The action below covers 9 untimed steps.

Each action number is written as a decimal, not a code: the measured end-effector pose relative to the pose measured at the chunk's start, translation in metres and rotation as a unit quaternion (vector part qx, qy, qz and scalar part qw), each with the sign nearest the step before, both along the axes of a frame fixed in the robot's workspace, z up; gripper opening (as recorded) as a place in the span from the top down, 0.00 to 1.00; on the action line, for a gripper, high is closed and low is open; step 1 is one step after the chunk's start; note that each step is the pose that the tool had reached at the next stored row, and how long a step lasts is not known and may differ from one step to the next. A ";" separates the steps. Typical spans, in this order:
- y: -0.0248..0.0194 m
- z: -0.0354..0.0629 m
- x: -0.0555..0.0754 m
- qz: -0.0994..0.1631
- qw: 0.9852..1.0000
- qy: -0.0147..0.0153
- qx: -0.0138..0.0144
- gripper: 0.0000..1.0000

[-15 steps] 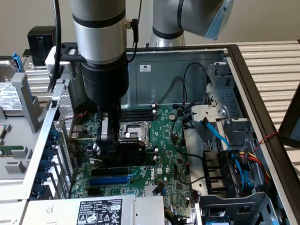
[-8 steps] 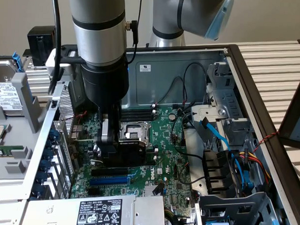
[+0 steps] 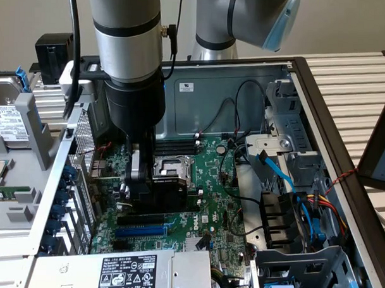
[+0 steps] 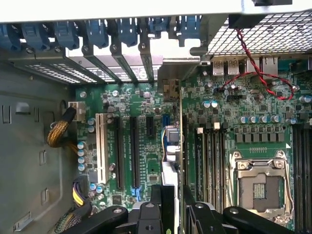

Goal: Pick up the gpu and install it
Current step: 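Insert the gpu into the slot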

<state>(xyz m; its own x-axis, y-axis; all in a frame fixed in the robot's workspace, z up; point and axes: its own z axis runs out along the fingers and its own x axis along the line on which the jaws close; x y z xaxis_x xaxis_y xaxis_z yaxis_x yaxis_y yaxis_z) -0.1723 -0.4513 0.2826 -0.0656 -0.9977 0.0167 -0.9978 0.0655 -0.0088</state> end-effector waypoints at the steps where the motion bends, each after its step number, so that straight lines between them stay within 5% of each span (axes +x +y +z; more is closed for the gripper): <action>1: 0.0000 0.0000 0.000 0.001 1.000 0.000 0.000 0.73; 3: 0.0000 0.0000 0.000 0.002 1.000 0.000 -0.001 0.73; 7: 0.0016 -0.0001 0.000 0.003 1.000 0.000 -0.007 0.73; 9: 0.0019 -0.0002 0.000 0.005 1.000 0.000 -0.007 0.73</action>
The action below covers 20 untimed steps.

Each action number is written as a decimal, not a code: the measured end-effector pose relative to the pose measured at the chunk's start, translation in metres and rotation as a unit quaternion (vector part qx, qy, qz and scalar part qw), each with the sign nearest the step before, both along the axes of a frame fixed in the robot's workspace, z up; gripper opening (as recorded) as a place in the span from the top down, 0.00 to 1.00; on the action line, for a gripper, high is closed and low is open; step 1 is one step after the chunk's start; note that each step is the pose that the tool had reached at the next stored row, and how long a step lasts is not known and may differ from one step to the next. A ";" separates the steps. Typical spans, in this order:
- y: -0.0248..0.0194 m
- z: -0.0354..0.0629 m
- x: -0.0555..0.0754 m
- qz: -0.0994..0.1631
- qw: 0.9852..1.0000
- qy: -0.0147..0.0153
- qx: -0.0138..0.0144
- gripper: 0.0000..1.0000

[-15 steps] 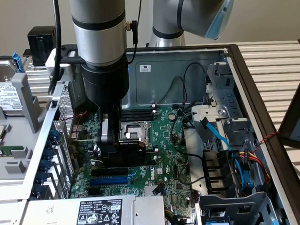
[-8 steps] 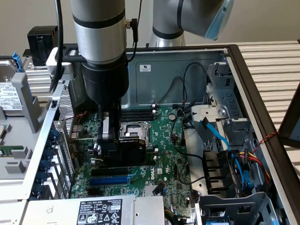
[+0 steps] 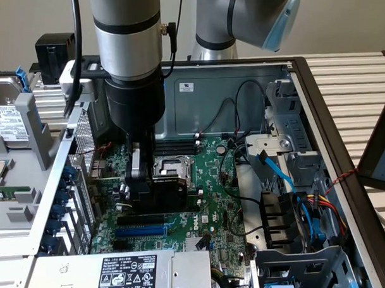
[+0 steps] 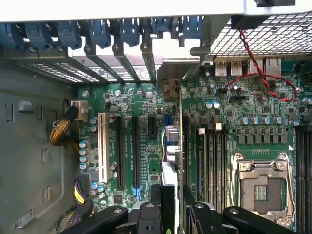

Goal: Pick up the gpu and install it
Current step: 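Insert the gpu into the slot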

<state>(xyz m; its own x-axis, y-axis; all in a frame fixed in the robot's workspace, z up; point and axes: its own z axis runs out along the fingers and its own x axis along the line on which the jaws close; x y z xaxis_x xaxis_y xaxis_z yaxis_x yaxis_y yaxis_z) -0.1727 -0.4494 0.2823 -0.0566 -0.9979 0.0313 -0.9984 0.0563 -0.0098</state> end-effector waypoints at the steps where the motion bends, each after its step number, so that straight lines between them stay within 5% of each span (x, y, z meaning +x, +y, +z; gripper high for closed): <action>1: 0.0000 -0.0003 0.000 0.000 1.000 0.000 0.000 0.73; 8: 0.0000 -0.0038 -0.002 0.002 1.000 0.000 0.000 0.73; 20: -0.0026 -0.0079 -0.008 0.002 1.000 0.000 0.005 0.73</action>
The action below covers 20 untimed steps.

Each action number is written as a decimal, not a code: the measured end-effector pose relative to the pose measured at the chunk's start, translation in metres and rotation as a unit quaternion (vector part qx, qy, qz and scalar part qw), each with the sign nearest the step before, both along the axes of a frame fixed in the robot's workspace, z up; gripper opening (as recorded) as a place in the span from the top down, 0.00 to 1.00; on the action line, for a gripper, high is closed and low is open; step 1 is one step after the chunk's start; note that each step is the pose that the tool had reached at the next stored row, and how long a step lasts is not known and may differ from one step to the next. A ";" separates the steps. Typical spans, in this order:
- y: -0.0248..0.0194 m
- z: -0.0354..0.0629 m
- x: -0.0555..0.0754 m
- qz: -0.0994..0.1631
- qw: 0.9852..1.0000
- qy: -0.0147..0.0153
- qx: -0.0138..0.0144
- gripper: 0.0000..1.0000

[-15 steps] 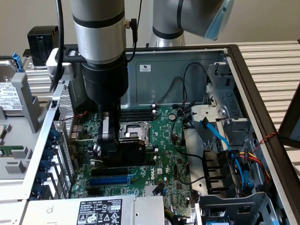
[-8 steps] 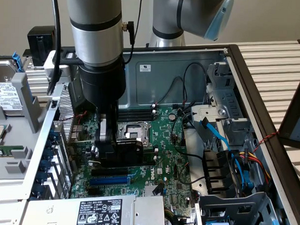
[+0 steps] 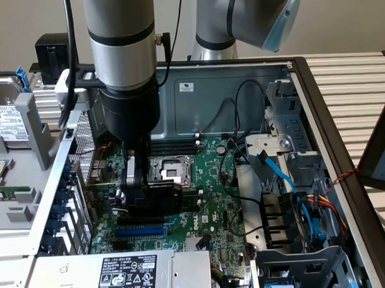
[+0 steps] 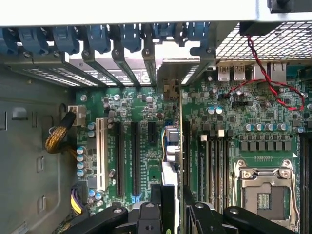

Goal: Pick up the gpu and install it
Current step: 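Insert the gpu into the slot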

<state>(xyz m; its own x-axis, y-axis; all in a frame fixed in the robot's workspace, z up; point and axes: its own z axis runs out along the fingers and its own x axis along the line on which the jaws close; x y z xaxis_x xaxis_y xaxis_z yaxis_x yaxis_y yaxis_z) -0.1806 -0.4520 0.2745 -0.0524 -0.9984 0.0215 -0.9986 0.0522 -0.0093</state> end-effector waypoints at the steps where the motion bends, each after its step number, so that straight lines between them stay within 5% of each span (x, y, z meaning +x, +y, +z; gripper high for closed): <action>1: 0.0000 -0.0001 -0.001 0.000 1.000 0.000 0.000 0.73; 20: -0.0039 -0.0105 -0.004 0.000 1.000 0.000 0.006 0.73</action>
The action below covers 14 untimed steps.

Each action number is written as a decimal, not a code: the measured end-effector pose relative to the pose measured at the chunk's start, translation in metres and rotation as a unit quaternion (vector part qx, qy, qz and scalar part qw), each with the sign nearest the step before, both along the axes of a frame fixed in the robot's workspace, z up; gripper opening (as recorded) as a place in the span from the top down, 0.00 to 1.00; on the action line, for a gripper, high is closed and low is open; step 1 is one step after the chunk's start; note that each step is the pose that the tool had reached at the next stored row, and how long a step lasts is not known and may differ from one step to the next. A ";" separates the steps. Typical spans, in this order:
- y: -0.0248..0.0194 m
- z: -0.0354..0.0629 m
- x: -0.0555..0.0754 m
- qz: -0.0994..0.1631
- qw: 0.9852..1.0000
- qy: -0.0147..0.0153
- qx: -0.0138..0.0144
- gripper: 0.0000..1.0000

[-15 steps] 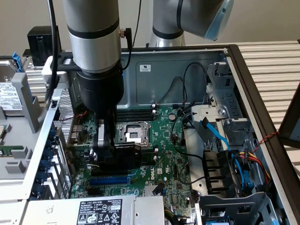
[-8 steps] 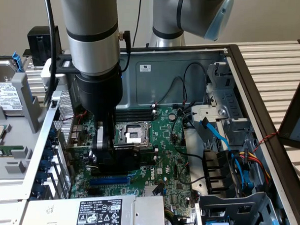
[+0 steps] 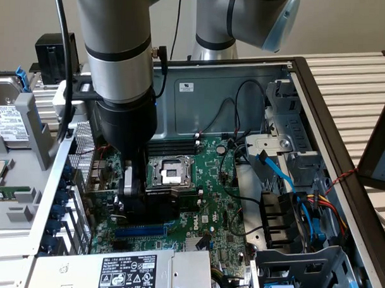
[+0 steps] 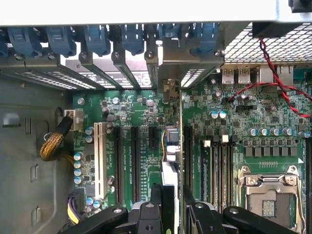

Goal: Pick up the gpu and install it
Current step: 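Insert the gpu into the slot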

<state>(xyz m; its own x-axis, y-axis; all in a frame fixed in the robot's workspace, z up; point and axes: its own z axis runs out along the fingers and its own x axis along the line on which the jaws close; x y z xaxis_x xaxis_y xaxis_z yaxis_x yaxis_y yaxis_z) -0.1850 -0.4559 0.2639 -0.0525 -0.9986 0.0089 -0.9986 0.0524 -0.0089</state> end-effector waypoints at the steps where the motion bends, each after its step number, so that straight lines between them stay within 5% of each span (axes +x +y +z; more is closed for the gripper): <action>1: -0.0001 -0.0002 -0.001 0.000 1.000 0.000 0.000 0.73; 14: -0.0037 -0.0030 -0.003 0.000 1.000 0.000 0.006 0.73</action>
<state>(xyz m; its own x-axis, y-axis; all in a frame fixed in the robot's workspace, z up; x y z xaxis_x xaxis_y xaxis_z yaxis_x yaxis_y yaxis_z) -0.1876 -0.4596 0.2610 -0.0525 -0.9986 -0.0023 -0.9986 0.0525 -0.0080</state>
